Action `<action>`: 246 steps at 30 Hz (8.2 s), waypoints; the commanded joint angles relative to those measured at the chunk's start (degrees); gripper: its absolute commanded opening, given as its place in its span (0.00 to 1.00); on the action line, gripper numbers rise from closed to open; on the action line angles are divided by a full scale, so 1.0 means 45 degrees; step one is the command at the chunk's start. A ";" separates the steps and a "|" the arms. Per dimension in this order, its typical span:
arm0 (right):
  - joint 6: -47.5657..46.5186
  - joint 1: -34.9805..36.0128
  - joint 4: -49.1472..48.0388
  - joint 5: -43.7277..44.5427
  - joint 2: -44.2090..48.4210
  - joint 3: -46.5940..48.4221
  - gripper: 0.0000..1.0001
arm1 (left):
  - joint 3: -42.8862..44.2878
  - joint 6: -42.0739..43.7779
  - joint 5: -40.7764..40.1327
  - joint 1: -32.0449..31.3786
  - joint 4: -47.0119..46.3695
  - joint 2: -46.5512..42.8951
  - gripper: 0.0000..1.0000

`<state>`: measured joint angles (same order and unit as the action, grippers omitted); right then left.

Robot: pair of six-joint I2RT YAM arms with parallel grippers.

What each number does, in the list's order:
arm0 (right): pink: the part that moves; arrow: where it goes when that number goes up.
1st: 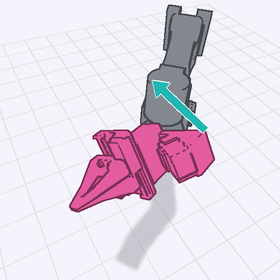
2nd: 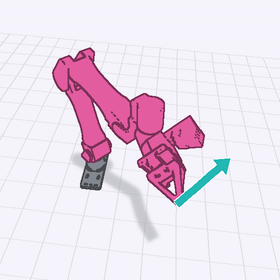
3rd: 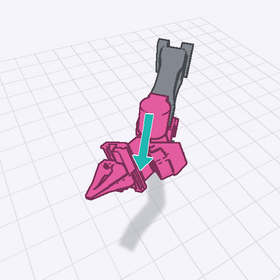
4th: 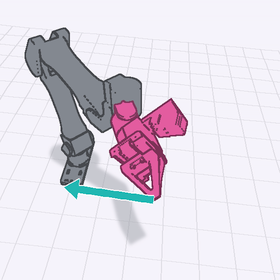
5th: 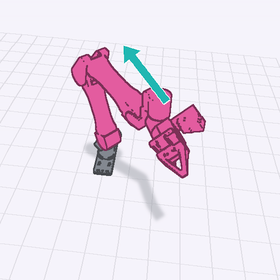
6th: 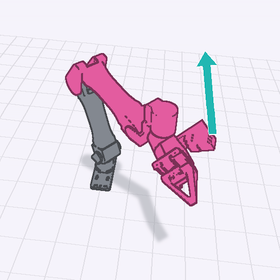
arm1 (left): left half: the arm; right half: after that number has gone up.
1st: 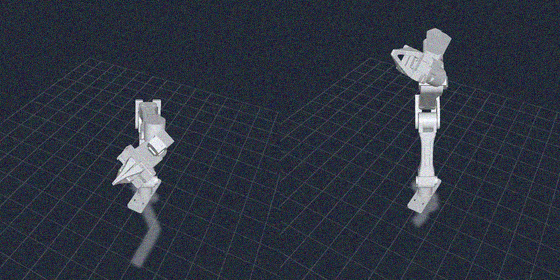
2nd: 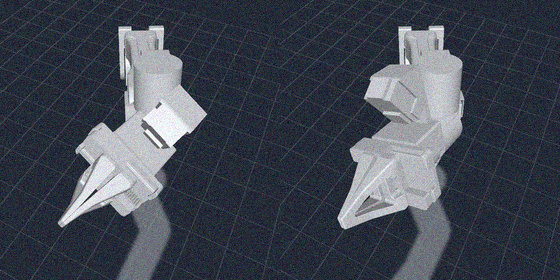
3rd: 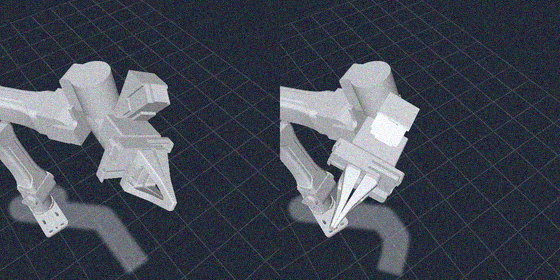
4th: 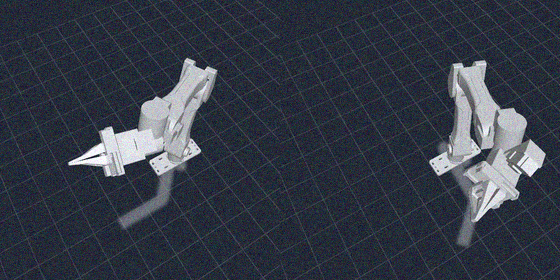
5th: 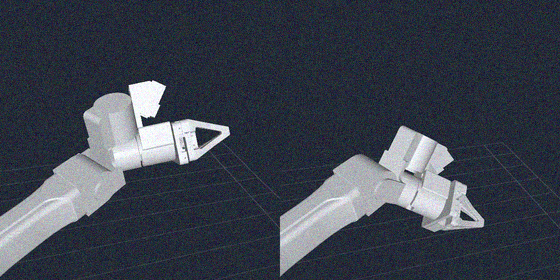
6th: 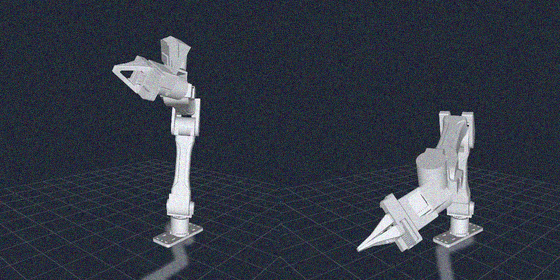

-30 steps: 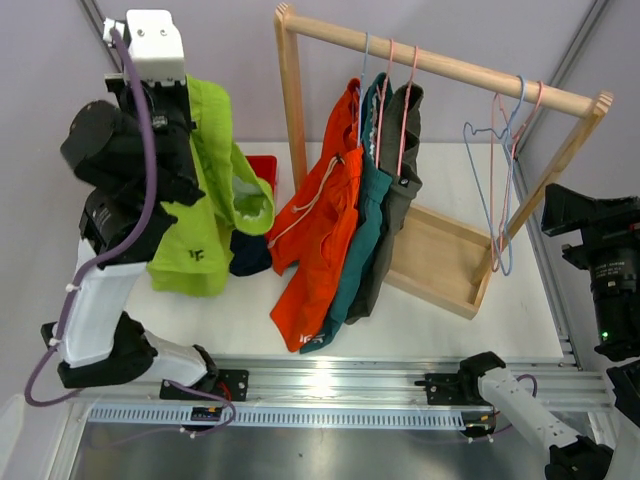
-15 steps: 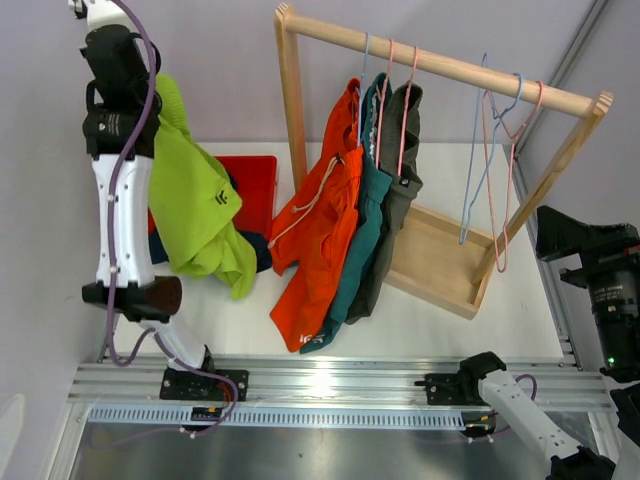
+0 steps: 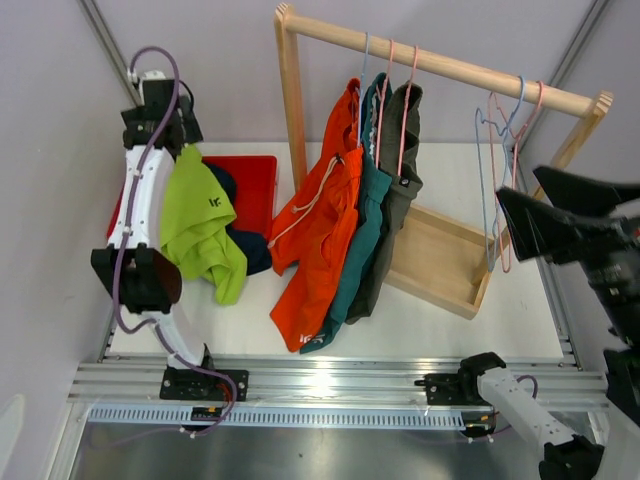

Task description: Remove the shorts from the hanger

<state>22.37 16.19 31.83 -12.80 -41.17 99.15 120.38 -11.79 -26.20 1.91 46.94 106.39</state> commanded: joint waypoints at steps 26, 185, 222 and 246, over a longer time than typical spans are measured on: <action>-0.0479 0.3102 -0.1272 0.5401 -0.6750 0.0057 0.74 | -1.5090 -0.0250 0.3653 -0.2085 -0.5060 -1.2313 0.99; 0.1591 0.2029 0.2476 0.6556 -0.4700 0.0800 0.00 | -0.7923 0.1190 -0.4419 -1.5449 -0.0818 -1.1532 0.00; 0.2450 0.1735 0.1676 0.5286 -0.2160 -0.3928 0.99 | 0.3640 0.4557 -0.3184 -0.2771 -0.4514 -0.4386 0.00; 0.1045 0.3883 -0.2659 0.0460 -0.5849 -0.0610 0.98 | 0.0991 -0.0388 0.0386 -0.0580 -0.0547 -0.0721 0.99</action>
<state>28.77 32.16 23.88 -10.81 -63.72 93.03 129.10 -10.68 -28.05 -0.56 43.94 114.02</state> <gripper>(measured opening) 0.988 0.990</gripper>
